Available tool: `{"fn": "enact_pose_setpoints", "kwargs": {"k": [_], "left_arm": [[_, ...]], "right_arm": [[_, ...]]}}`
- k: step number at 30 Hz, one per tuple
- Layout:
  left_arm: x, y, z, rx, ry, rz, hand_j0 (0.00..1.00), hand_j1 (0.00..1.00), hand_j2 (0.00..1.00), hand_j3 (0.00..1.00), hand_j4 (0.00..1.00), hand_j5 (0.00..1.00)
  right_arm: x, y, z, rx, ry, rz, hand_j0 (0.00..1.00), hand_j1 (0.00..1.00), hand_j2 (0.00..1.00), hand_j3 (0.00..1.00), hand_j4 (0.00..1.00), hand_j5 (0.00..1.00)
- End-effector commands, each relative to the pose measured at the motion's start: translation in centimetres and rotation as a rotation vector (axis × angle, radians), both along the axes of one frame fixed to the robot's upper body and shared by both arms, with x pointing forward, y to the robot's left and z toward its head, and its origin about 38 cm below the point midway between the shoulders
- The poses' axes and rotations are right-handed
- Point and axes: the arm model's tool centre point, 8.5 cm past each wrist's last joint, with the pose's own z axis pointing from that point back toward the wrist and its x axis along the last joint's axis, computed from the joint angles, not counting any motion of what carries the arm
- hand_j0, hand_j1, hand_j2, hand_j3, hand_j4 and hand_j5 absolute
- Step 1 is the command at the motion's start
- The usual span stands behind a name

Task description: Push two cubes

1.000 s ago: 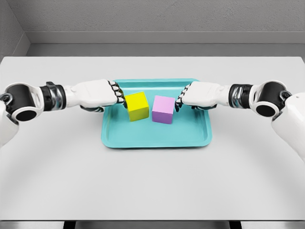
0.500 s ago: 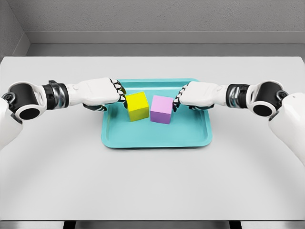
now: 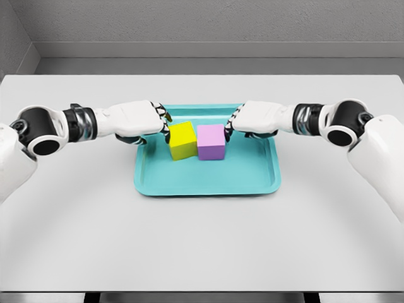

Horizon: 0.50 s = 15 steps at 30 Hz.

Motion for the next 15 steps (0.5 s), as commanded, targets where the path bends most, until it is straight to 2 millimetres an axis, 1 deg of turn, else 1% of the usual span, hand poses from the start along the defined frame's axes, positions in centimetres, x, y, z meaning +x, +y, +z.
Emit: {"fn": "enact_pose_setpoints", "kwargs": {"k": [1,7,11,12,13,14,15], "left_arm": [[-0.1,-0.2,-1.2,0.071,-0.002,-0.03,0.81,0.81,0.81,0.81,0.81,0.81],[0.0,-0.1,-1.1,0.069,-0.005,-0.027,0.81,0.81,0.81,0.81,0.81,0.81],[0.0,0.6,-1.2,0.075,-0.001,-0.016,0.81,0.81,0.81,0.81,0.81,0.81],[0.0,0.7,-1.2,0.075,-0.001,-0.013,0.8,0.8,0.8,0.8,0.8,0.8],[0.0,1.1,-1.1,0.079,0.0,-0.008,0.73,0.73,0.73,0.73,0.73,0.73],[0.0,1.4,-1.1,0.083,0.0,-0.003,0.68,0.68,0.68,0.68,0.68,0.68],[0.0,1.5,-1.1,0.084,0.0,-0.002,0.67,0.67,0.67,0.67,0.67,0.67]], "right_arm": [[0.1,0.4,-0.2,0.015,0.011,-0.002,0.62,0.62,0.62,0.62,0.62,0.62],[0.3,0.7,0.0,0.012,0.004,0.0,0.62,0.62,0.62,0.62,0.62,0.62],[0.5,1.1,0.1,0.018,0.004,0.002,0.62,0.62,0.62,0.62,0.62,0.62],[0.6,1.1,0.2,0.017,0.002,0.0,0.62,0.62,0.62,0.62,0.62,0.62],[0.7,1.0,0.2,0.017,0.002,-0.002,0.62,0.62,0.62,0.62,0.62,0.62],[0.7,1.1,0.3,0.018,0.002,-0.002,0.62,0.62,0.62,0.62,0.62,0.62],[0.8,1.2,0.5,0.019,-0.003,0.0,0.62,0.62,0.62,0.62,0.62,0.62]]}}
